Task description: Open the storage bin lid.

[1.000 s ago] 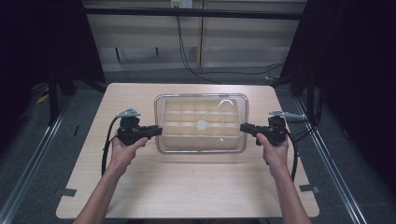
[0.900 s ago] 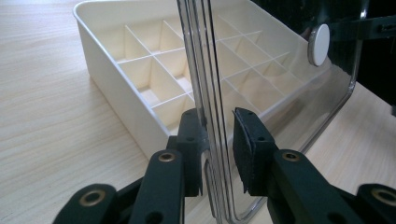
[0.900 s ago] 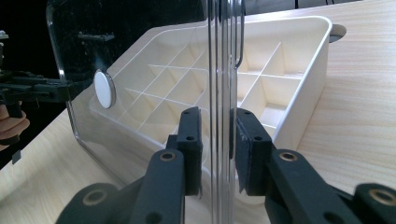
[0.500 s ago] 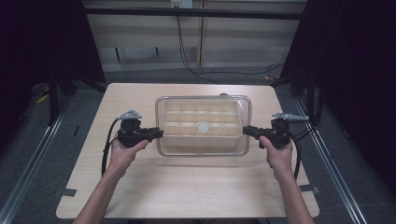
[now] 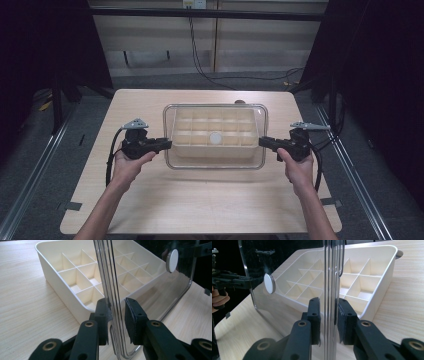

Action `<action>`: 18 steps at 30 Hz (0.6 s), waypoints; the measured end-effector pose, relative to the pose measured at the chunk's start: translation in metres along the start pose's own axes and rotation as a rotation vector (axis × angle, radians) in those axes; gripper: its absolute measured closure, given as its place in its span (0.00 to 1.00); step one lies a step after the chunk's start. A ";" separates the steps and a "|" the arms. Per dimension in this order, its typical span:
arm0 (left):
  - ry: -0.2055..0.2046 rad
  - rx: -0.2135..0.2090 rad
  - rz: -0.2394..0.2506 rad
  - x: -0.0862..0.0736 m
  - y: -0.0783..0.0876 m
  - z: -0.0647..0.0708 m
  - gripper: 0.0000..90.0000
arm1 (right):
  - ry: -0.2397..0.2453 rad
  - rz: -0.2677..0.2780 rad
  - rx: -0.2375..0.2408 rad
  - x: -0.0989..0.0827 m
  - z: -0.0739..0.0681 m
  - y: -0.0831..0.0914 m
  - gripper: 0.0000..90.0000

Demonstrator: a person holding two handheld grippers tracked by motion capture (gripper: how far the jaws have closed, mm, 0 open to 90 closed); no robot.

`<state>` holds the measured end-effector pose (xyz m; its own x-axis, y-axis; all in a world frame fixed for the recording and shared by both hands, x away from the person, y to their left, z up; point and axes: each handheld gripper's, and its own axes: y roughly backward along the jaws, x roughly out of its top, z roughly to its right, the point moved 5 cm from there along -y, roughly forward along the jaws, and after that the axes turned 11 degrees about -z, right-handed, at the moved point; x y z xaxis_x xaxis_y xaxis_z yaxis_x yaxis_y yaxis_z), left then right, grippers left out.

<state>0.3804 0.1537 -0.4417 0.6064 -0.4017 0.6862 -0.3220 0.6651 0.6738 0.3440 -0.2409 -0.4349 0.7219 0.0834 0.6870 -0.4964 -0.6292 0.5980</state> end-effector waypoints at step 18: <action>0.001 -0.001 -0.025 -0.014 0.004 0.008 0.82 | -0.010 -0.037 0.016 -0.012 -0.006 0.001 0.83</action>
<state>0.3650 0.1574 -0.4463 0.6149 -0.4176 0.6690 -0.3064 0.6552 0.6906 0.3318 -0.2377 -0.4402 0.7446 0.0987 0.6602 -0.4619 -0.6378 0.6163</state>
